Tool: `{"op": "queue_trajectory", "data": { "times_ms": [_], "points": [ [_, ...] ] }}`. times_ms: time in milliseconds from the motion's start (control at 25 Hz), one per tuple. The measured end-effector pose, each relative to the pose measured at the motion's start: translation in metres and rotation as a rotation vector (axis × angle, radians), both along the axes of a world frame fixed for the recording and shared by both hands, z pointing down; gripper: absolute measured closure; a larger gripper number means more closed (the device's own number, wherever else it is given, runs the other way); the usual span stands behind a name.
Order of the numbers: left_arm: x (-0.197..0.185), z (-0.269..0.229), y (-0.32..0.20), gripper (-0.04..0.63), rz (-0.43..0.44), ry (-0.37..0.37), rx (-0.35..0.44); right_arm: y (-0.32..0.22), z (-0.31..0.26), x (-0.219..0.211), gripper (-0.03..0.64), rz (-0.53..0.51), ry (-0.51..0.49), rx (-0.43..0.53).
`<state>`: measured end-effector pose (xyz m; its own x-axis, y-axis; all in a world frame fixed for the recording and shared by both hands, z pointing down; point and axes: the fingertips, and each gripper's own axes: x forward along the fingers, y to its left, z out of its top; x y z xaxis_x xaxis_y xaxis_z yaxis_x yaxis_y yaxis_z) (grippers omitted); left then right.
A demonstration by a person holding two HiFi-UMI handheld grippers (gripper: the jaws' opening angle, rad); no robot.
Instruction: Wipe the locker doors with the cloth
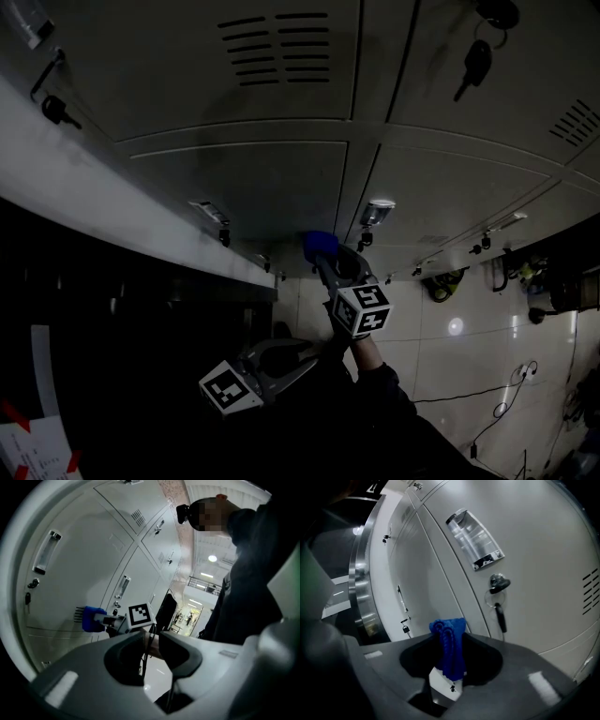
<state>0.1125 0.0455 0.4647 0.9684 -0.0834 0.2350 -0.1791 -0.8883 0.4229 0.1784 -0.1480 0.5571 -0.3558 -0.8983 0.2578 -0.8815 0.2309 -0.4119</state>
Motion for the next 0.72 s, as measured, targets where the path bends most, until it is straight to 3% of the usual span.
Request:
{"op": "queue_trajectory", "data": {
  "times_ms": [720],
  "points": [
    [-0.128,0.011,-0.027,0.503,-0.046,-0.010,-0.010,-0.051,0.001,-0.160,0.486,-0.150,0.041,0.031]
  ]
}}
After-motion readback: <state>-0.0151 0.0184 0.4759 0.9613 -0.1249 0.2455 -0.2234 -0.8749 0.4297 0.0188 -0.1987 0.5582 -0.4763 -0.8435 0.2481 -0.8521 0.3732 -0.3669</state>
